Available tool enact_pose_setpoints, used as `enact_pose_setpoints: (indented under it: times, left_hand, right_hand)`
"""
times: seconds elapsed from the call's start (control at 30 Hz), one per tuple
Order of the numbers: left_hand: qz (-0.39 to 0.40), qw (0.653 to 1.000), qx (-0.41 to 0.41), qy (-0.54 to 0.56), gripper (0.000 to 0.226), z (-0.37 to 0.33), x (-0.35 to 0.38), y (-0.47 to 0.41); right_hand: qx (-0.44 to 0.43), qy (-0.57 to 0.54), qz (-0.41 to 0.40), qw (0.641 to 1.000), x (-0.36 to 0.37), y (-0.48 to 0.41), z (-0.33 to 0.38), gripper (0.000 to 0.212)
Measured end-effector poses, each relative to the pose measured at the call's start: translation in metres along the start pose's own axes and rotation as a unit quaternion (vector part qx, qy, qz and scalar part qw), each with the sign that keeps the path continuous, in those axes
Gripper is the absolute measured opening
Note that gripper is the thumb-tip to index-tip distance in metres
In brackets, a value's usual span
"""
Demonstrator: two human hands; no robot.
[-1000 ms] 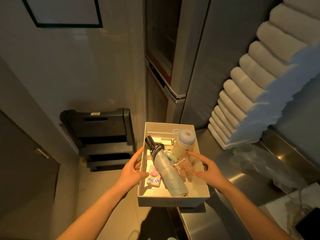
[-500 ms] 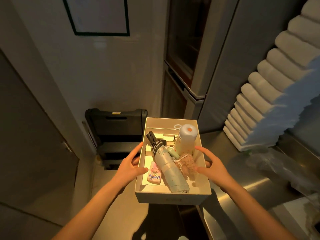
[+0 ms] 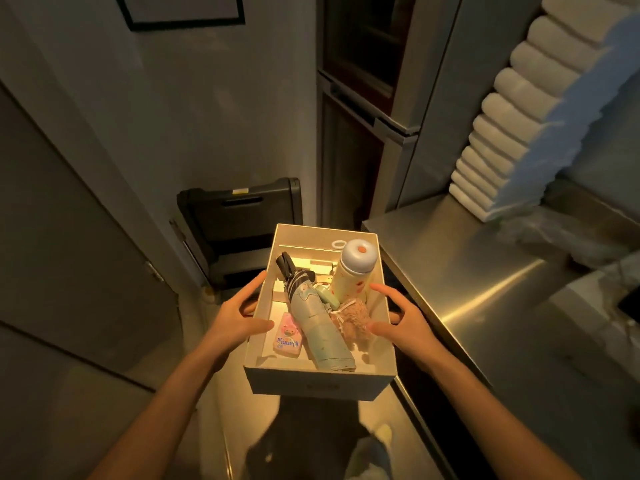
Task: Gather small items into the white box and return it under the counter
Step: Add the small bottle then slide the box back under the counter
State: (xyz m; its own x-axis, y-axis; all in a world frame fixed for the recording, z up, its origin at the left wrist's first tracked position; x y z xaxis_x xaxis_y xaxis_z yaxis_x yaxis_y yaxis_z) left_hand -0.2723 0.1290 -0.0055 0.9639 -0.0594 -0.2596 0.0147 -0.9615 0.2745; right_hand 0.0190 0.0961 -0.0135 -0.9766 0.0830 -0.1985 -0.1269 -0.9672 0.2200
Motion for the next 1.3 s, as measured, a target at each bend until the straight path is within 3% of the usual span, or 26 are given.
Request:
enact_pose_setpoints:
  times: [0.3,0.53,1.03,1.3]
  left_hand:
    - [0.032,0.998,-0.045,0.013,0.083,0.071,-0.004,0.022]
    - [0.041,0.997,-0.055,0.033,0.084,0.15,0.037,-0.003]
    - [0.07,0.997,-0.021,0.027,0.082,0.417,0.2,-0.136]
    - [0.146,0.989,0.012,0.02,0.081,0.52,0.282,-0.229]
  right_hand:
    - [0.035,0.009,-0.049,0.998,0.024,0.035,-0.062,0.063]
    - [0.045,0.002,-0.051,0.998,0.025,0.023,-0.152,0.064]
    - [0.025,-0.002,-0.06,0.998,0.017,-0.076,-0.453,0.071]
    - [0.001,-0.031,-0.155,0.987,0.008,-0.118,-0.59,0.073]
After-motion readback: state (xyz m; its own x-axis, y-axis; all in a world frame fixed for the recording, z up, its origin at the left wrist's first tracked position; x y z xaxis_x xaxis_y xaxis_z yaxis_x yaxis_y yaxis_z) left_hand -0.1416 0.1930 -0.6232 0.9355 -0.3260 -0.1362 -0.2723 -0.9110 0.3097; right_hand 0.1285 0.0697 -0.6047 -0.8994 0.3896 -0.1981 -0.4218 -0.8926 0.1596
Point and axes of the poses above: each hand's wrist, its own y-axis away from the middle knuckle, its own x-axis out of the palm, z = x × y, the point moved 8 cm from there along -y, towards the middle knuckle, and after that the axes turned 10 degrees about -z, right-handed, at the moved point
